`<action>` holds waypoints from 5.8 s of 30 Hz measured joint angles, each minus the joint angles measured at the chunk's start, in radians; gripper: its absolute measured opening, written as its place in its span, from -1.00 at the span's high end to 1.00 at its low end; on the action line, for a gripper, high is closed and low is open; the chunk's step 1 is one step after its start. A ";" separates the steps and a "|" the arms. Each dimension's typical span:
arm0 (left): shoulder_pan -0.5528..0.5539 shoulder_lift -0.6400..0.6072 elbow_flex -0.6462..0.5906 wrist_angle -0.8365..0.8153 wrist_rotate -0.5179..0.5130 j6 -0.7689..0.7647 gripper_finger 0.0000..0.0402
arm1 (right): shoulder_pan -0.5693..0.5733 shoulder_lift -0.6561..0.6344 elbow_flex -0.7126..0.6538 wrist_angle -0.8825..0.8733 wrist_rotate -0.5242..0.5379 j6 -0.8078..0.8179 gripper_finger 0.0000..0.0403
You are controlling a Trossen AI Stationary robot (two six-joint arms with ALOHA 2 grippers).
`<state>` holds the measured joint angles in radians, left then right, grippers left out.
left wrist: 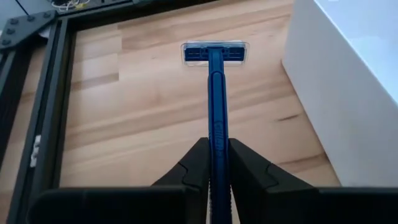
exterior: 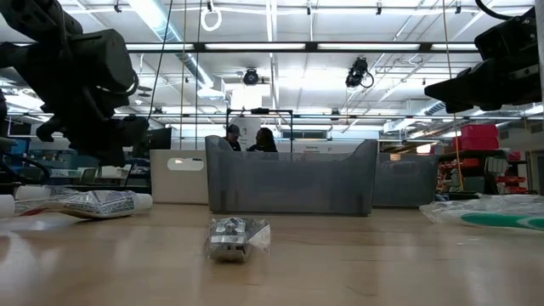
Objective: Pick & Place Travel size toiletries
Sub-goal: Put the blue razor into the white bin, then put the white toothpaste into the bottom black bin
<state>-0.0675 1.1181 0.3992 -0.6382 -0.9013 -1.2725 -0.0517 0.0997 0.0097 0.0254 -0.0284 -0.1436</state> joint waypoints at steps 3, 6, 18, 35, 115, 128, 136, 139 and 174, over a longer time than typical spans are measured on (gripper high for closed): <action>0.026 -0.041 0.000 0.000 -0.003 0.045 0.74 | 0.000 0.000 0.000 0.000 0.000 0.000 0.93; 0.045 -0.072 0.007 -0.001 -0.007 0.093 0.76 | 0.000 0.000 0.000 0.000 0.000 0.000 0.93; 0.089 -0.146 0.142 0.011 -0.053 0.385 0.75 | 0.000 0.000 0.000 0.000 0.000 0.000 0.93; 0.116 -0.100 0.209 0.303 0.131 0.790 0.74 | 0.000 0.000 0.000 0.000 0.000 0.000 0.93; 0.138 -0.104 0.208 0.357 0.600 0.843 0.37 | 0.000 0.000 0.000 0.000 0.000 0.000 0.93; -0.048 -0.104 0.208 0.292 0.598 0.786 0.37 | 0.000 0.000 0.000 0.000 0.000 0.000 0.93; -0.107 -0.106 0.208 0.279 0.580 0.791 0.37 | 0.000 0.000 0.000 0.000 0.000 0.000 0.93; -0.119 -0.106 0.210 0.262 0.601 0.807 0.37 | 0.000 0.000 0.000 0.000 0.000 0.000 0.93; -0.083 0.113 0.409 -0.320 0.752 0.363 -0.07 | 0.000 0.000 0.000 -0.006 0.000 0.000 0.93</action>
<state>-0.1501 1.2314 0.8078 -0.9581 -0.1496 -0.9091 -0.0517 0.0994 0.0099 0.0196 -0.0284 -0.1436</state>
